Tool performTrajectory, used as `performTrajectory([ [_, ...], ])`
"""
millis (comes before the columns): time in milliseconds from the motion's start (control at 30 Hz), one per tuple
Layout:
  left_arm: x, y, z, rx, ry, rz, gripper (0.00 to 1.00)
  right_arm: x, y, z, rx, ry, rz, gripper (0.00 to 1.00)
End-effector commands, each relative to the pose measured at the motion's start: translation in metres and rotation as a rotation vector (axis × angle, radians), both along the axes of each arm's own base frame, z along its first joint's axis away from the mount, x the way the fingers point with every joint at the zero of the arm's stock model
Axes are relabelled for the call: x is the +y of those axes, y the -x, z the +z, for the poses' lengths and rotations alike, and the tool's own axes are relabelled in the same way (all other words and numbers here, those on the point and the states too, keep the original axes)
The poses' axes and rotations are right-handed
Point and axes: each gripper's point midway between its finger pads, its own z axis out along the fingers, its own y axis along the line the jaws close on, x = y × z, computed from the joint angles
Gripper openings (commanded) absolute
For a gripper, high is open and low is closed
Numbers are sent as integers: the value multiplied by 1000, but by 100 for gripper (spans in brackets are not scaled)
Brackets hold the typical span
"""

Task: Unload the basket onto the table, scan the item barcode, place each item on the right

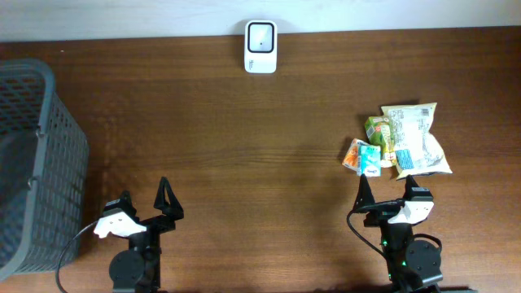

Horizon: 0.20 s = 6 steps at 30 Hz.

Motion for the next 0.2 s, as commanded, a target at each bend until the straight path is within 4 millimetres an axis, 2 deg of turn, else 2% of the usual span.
performTrajectory([
  [0, -1, 0, -2, -1, 2, -4, 99, -3, 0, -3, 4, -4, -16, 99],
  [167, -1, 0, -2, -1, 2, -4, 99, -3, 0, -3, 4, -4, -16, 99],
])
